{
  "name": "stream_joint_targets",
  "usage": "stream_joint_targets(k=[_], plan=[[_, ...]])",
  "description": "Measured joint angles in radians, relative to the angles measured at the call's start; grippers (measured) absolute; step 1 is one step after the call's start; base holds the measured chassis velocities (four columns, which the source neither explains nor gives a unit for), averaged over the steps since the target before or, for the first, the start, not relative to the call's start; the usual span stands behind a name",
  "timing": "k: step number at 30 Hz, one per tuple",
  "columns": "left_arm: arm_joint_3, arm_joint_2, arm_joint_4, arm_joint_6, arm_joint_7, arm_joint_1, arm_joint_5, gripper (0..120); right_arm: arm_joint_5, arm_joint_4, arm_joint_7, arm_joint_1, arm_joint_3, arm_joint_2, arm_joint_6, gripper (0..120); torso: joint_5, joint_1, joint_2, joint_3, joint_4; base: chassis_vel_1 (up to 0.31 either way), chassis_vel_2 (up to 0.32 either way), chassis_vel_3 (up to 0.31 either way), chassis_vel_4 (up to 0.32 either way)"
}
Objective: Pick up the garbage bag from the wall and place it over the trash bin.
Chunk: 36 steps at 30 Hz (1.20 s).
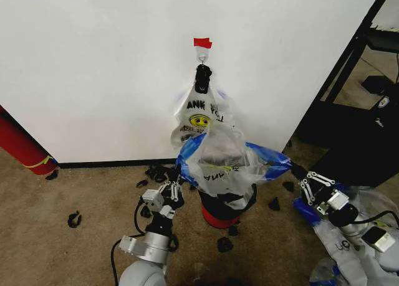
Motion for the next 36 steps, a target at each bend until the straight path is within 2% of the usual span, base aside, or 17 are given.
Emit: stream_joint_targets(k=[11, 22, 29, 33, 36], plan=[[0.008, -0.007, -0.029, 0.022, -0.006, 0.007, -0.010, 0, 0.208, 0.144, -0.058, -0.030, 0.054, -0.030, -0.090, 0, -0.0004, 0.000, 0.000, 0.000, -0.0001, 0.000, 0.000, 0.000, 0.000], [0.000, -0.007, 0.002, 0.072, -0.050, 0.052, 0.067, 0, 0.150, 0.067, -0.108, -0.042, 0.021, 0.009, -0.045, 0, -0.0001, 0.000, 0.000, 0.000, 0.0000, 0.000, 0.000, 0.000, 0.000], [0.008, -0.006, 0.040, 0.106, -0.076, 0.070, 0.099, 0, 0.153, 0.060, -0.161, -0.065, 0.020, 0.010, -0.063, 0, -0.0002, 0.000, 0.000, 0.000, 0.0000, 0.000, 0.000, 0.000, 0.000], [0.007, -0.004, 0.044, 0.101, -0.079, 0.065, 0.105, 0, 0.189, 0.077, -0.171, -0.068, 0.026, 0.003, -0.070, 0, -0.0001, 0.000, 0.000, 0.000, -0.0001, 0.000, 0.000, 0.000, 0.000], [-0.008, -0.003, 0.005, 0.086, -0.077, 0.052, 0.086, 0, 0.256, 0.140, -0.104, -0.073, 0.026, -0.008, -0.068, 0, -0.0003, 0.000, 0.000, 0.000, 0.0002, 0.000, 0.000, 0.000, 0.000]])
